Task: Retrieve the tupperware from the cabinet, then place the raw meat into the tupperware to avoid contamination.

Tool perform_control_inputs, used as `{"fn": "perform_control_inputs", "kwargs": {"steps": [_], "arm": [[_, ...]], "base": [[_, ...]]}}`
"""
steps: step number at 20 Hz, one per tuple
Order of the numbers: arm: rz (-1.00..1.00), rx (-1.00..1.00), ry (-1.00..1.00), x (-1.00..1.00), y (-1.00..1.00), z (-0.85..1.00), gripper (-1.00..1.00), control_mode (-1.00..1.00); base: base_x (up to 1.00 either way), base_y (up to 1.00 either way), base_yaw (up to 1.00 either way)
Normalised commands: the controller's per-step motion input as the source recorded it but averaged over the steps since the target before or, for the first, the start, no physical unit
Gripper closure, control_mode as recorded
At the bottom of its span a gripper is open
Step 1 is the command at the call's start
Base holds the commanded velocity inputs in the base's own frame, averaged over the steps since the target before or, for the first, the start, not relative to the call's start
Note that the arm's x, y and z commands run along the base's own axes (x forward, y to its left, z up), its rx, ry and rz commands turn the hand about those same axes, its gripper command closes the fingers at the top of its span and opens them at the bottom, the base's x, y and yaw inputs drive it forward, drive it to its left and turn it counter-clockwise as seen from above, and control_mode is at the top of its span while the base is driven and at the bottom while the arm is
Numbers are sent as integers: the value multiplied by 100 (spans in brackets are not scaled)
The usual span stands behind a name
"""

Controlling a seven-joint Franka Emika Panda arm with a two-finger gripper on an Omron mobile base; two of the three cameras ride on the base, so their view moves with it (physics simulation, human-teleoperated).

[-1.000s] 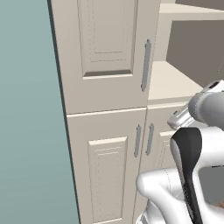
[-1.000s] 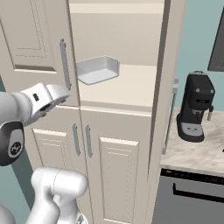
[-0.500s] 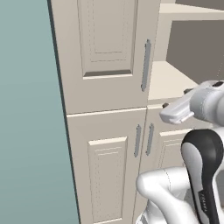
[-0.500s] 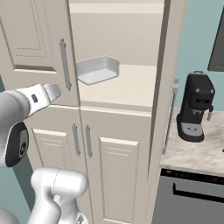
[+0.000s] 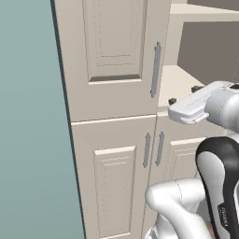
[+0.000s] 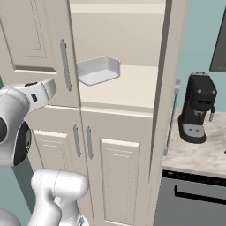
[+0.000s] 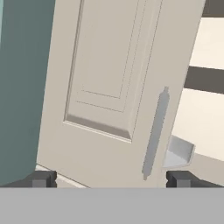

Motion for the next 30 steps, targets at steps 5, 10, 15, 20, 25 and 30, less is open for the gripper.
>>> {"fn": "perform_control_inputs", "kwargs": {"steps": [5,10,15,20,25,30], "arm": [[0,10,-12,17,14,-7,-100,-100],[0,5,-10,18,10,-9,-100,-100],[-2,2,-9,17,3,-3,-100,-100],[-5,0,-6,13,0,0,-100,-100],[-6,0,-5,17,-3,-1,-100,-100],[-6,0,-4,20,-7,0,-100,-100]], "base": [[0,0,0],[0,0,0],[0,0,0],[0,0,0],[0,0,0],[0,0,0]]}}
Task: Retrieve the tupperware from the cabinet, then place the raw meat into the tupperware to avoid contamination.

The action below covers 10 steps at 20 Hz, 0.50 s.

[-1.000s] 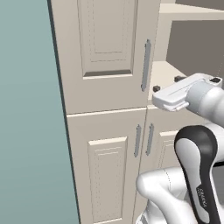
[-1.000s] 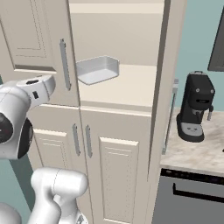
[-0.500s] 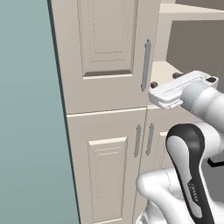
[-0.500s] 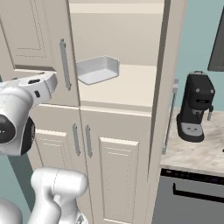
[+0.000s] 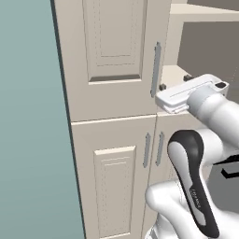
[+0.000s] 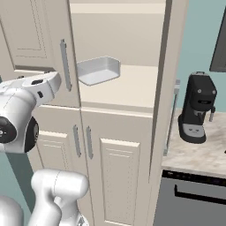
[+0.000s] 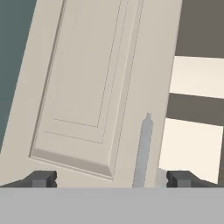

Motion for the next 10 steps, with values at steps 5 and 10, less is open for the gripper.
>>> {"fn": "perform_control_inputs", "kwargs": {"steps": [5,10], "arm": [[-6,0,-1,23,-17,0,-100,-100],[-4,0,0,24,-15,0,-100,-100]], "base": [[0,0,0],[0,0,0]]}}
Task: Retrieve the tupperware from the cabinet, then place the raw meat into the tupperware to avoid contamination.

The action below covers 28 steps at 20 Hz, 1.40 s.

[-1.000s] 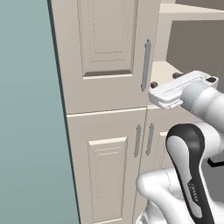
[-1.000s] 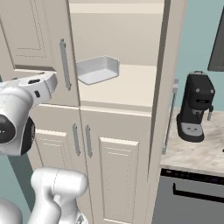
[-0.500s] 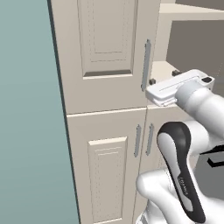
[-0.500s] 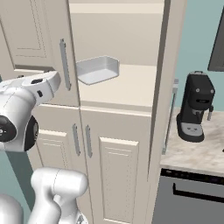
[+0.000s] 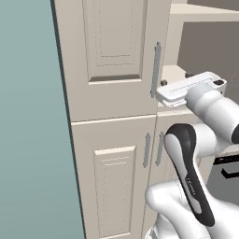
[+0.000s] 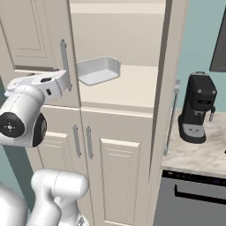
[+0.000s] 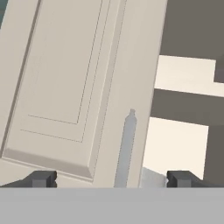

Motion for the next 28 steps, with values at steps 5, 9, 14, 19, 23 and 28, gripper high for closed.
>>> {"fn": "perform_control_inputs", "kwargs": {"steps": [5,9,14,19,23,28], "arm": [[-2,0,0,25,-1,0,-100,-100],[-1,0,0,23,1,0,-100,-100],[0,0,0,27,0,0,-100,-100],[0,0,0,29,0,-1,-100,-100],[0,0,0,29,0,-2,-100,-100],[0,0,0,28,0,-2,-100,-100]], "base": [[0,0,0],[0,0,0],[0,0,0],[0,0,0],[0,0,0],[0,0,0]]}}
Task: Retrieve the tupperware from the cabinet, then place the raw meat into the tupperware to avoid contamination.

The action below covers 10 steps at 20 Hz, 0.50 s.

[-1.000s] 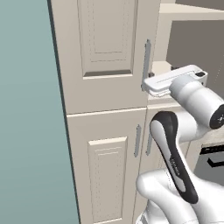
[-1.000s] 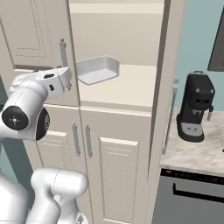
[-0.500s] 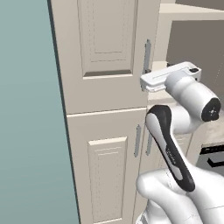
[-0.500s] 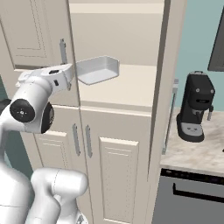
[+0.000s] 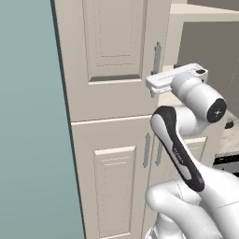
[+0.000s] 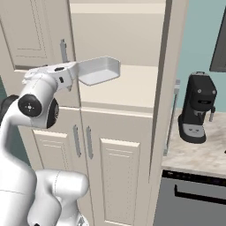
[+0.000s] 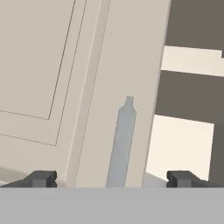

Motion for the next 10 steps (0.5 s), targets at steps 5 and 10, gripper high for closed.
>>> {"fn": "perform_control_inputs", "kwargs": {"steps": [5,10], "arm": [[0,0,0,28,0,-1,-100,-100],[0,0,0,27,0,-1,-100,-100]], "base": [[0,0,0],[0,0,0]]}}
